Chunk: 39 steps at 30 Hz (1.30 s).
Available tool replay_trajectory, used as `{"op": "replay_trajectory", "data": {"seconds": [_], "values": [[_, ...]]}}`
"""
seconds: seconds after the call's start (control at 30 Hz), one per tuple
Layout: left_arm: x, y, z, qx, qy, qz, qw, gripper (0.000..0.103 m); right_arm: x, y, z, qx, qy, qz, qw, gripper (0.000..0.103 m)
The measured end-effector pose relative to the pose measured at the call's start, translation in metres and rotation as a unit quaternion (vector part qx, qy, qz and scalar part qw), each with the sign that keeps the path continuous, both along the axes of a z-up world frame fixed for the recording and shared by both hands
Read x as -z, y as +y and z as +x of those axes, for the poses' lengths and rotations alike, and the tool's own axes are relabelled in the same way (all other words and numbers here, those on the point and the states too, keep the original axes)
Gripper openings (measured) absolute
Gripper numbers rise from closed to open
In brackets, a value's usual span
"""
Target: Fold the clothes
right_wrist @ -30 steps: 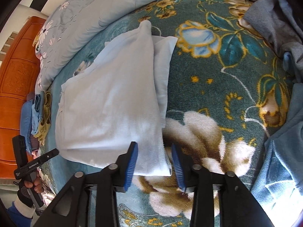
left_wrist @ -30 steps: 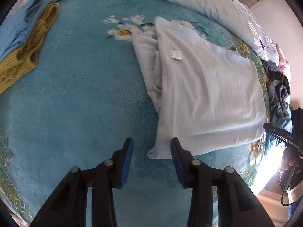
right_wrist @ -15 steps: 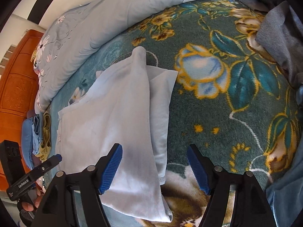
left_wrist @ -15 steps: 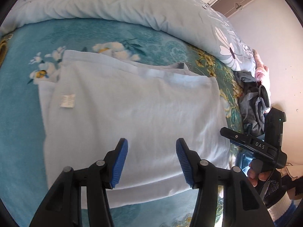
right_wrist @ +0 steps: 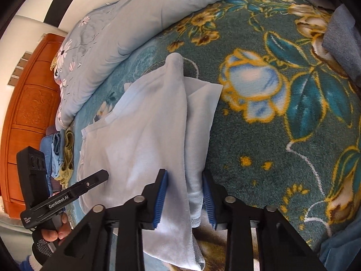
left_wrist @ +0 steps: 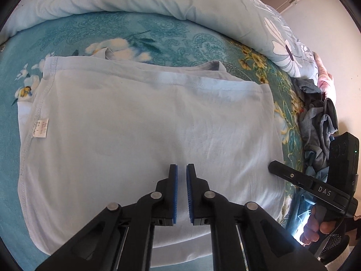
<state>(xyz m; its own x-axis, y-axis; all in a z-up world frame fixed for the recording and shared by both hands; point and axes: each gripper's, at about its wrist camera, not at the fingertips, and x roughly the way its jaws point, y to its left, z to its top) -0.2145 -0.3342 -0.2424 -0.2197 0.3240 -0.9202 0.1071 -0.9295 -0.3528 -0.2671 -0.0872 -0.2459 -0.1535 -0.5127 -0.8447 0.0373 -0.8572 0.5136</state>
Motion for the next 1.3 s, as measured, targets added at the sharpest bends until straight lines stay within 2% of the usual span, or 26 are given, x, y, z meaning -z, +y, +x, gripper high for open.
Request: {"op": "replay_trajectory", "data": {"seconds": [0.13,0.23,0.3,0.4,0.47,0.5,0.53,0.6,0.73,0.87,0.97,1.0,1.03,1.07,1.13,1.3], "values": [[0.007,0.0,-0.003,0.0,-0.006,-0.011,0.9999,0.008,0.003,-0.002,-0.001,-0.008,-0.003,-0.001,1.0,0.017],[-0.003,-0.002,-0.007,0.006,0.005,-0.007,0.9999,0.008,0.003,-0.001,-0.003,-0.012,-0.009,0.0,1.0,0.017],[-0.019,-0.01,-0.008,0.009,0.025,-0.009,0.9996,0.008,-0.001,0.001,-0.005,-0.015,-0.008,0.006,1.0,0.02],[-0.039,-0.04,-0.014,-0.003,0.053,-0.031,0.9981,0.008,-0.024,0.003,-0.01,-0.025,0.03,0.041,0.998,0.021],[-0.043,-0.064,-0.021,-0.013,0.058,-0.06,0.9964,0.01,-0.034,0.002,-0.021,-0.032,0.052,0.047,0.997,0.035],[-0.043,-0.077,-0.025,-0.017,0.055,-0.075,0.9955,0.019,-0.035,0.001,-0.029,-0.035,0.058,0.049,0.996,0.039],[-0.041,-0.088,-0.029,-0.024,0.057,-0.094,0.9936,0.034,-0.034,-0.001,-0.039,-0.039,0.061,0.054,0.996,0.04],[-0.034,-0.111,-0.035,-0.04,0.06,-0.124,0.9896,0.054,-0.03,-0.007,-0.057,-0.044,0.066,0.059,0.995,0.04],[-0.015,-0.145,-0.049,-0.048,0.04,-0.109,0.9921,0.055,-0.018,-0.018,-0.087,-0.049,0.068,0.065,0.994,0.04],[-0.002,-0.151,-0.058,-0.042,0.043,-0.085,0.9946,0.055,-0.008,-0.026,-0.101,-0.047,0.06,0.059,0.995,0.04],[0.001,-0.143,-0.06,-0.028,0.056,-0.094,0.9936,0.054,-0.007,-0.029,-0.105,-0.044,0.059,0.057,0.996,0.037],[0.001,-0.14,-0.059,-0.022,0.062,-0.097,0.9931,0.049,-0.007,-0.03,-0.105,-0.043,0.06,0.058,0.996,0.033],[0.001,-0.138,-0.058,-0.021,0.065,-0.099,0.9927,0.039,-0.008,-0.03,-0.105,-0.043,0.06,0.061,0.995,0.026],[0.003,-0.136,-0.057,-0.023,0.065,-0.103,0.9922,0.035,-0.008,-0.031,-0.106,-0.043,0.06,0.063,0.995,0.02],[0.005,-0.135,-0.055,-0.029,0.065,-0.112,0.9912,0.005,-0.007,-0.032,-0.105,-0.044,0.058,0.064,0.995,0.01],[-0.009,-0.136,-0.051,-0.038,0.093,-0.123,0.9873,0.003,-0.016,-0.036,-0.103,-0.046,0.069,0.073,0.994,0.004]]}}
